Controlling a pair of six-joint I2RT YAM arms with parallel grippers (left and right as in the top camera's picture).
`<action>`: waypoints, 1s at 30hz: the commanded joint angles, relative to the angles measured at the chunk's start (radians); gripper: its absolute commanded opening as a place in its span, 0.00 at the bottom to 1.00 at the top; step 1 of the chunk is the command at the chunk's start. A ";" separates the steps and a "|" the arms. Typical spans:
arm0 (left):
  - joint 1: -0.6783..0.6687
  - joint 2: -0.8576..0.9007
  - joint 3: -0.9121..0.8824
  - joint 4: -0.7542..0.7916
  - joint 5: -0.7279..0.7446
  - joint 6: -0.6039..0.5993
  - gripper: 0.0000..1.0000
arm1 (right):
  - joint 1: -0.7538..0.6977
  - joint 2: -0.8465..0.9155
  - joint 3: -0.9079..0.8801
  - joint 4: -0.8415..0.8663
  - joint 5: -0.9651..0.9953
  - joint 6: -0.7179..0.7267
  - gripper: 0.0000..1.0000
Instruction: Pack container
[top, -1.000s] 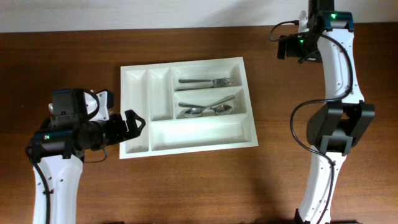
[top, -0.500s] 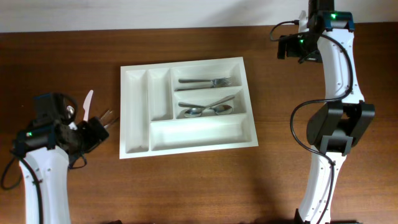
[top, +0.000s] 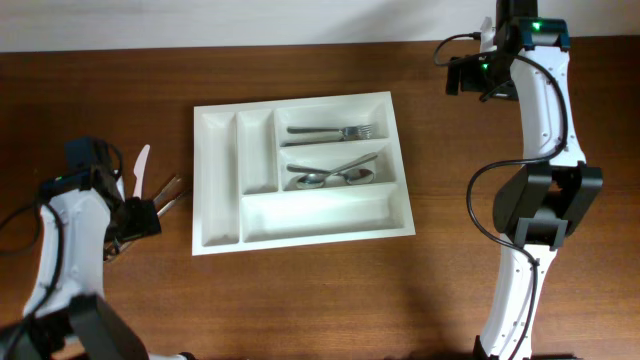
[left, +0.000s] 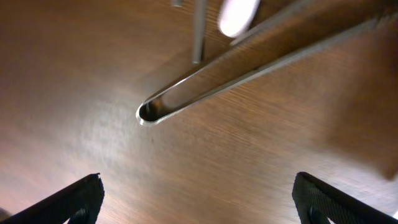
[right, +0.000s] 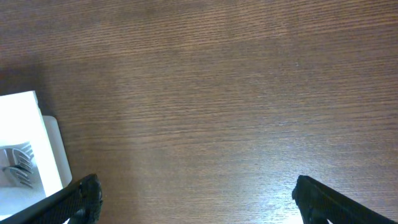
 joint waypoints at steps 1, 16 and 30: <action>0.004 0.064 0.016 0.014 -0.024 0.314 0.99 | -0.008 -0.004 -0.001 0.002 -0.005 -0.006 0.99; 0.005 0.227 0.016 0.265 0.086 0.632 0.94 | -0.008 -0.004 -0.001 0.002 -0.005 -0.006 0.99; 0.013 0.283 0.016 0.322 0.171 0.706 0.92 | -0.008 -0.004 -0.001 0.002 -0.005 -0.006 0.99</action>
